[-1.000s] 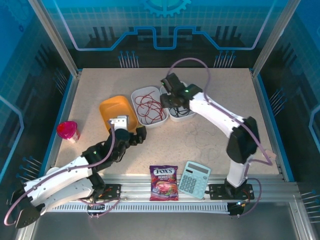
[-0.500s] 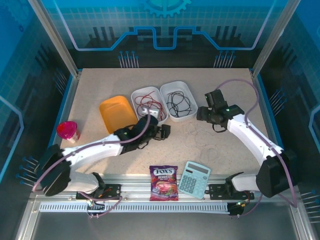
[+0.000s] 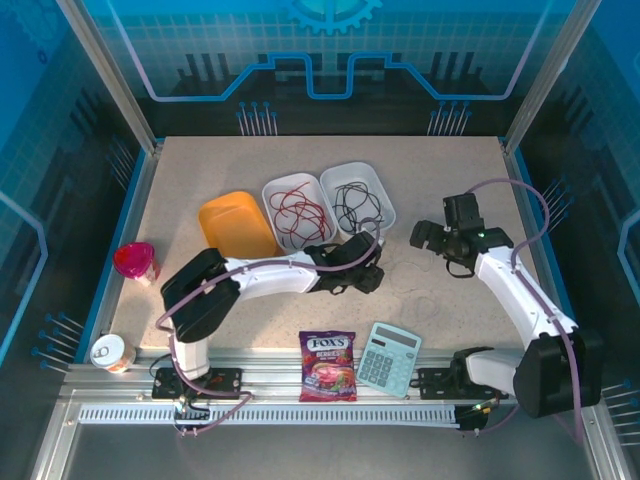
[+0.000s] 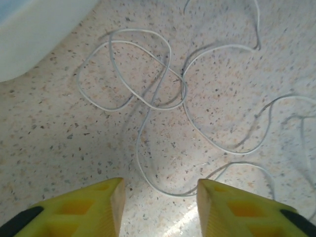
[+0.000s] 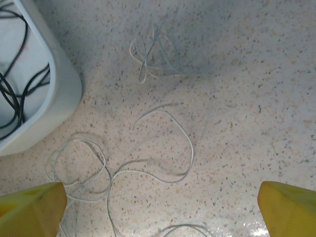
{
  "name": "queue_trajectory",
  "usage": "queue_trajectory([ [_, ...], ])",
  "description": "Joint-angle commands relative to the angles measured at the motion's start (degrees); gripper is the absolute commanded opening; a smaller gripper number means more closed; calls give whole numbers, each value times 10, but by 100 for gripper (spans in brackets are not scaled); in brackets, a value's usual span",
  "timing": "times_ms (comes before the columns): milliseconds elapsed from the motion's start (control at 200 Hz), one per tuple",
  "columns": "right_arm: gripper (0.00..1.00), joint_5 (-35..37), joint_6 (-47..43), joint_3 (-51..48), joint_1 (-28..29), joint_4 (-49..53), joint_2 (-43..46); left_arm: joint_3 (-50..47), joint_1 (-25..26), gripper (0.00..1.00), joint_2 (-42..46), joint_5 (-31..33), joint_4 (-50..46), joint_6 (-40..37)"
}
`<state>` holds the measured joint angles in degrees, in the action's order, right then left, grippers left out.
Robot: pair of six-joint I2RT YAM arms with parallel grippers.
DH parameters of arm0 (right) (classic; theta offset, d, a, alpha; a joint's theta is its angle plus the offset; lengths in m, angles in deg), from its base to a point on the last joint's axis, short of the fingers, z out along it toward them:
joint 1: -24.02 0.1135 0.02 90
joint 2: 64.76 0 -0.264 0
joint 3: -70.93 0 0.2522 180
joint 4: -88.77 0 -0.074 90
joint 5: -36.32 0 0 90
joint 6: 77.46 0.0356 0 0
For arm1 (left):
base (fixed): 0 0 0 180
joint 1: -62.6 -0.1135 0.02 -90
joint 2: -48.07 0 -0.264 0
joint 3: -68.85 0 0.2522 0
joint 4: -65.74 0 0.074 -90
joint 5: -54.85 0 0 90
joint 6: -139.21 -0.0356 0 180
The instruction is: Untangle the cables
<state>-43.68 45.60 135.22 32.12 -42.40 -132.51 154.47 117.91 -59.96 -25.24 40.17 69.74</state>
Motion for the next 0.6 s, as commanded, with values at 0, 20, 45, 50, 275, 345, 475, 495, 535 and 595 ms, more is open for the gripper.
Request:
queue_trajectory([
  [0,100,-1,10,-21,-18,-3,26,47,1,39,-36,-11,-41,-24],
  [20,100,0,10,-23,-20,-3,29,53,0,38,-43,-10,-44,-25],
  [45,100,-1,11,-27,-22,-4,33,62,-1,37,-51,-10,-48,-27],
  [50,100,-1,11,-27,-22,-4,33,64,0,37,-52,-10,-48,-27],
  [275,100,-5,16,-43,-30,-13,58,117,-7,36,-101,-3,-91,-26],
  [345,100,-8,17,-47,-31,-18,61,128,-11,36,-110,-3,-103,-22],
  [475,100,-11,19,-48,-32,-25,60,139,-16,36,-120,3,-115,-18],
  [495,100,-11,19,-50,-33,-25,60,141,-16,36,-122,5,-118,-17],
  [535,100,-12,19,-50,-33,-25,59,145,-17,36,-125,11,-127,-16],
  [595,100,-15,20,-49,-32,-28,57,150,-17,36,-130,13,-135,-16],
])
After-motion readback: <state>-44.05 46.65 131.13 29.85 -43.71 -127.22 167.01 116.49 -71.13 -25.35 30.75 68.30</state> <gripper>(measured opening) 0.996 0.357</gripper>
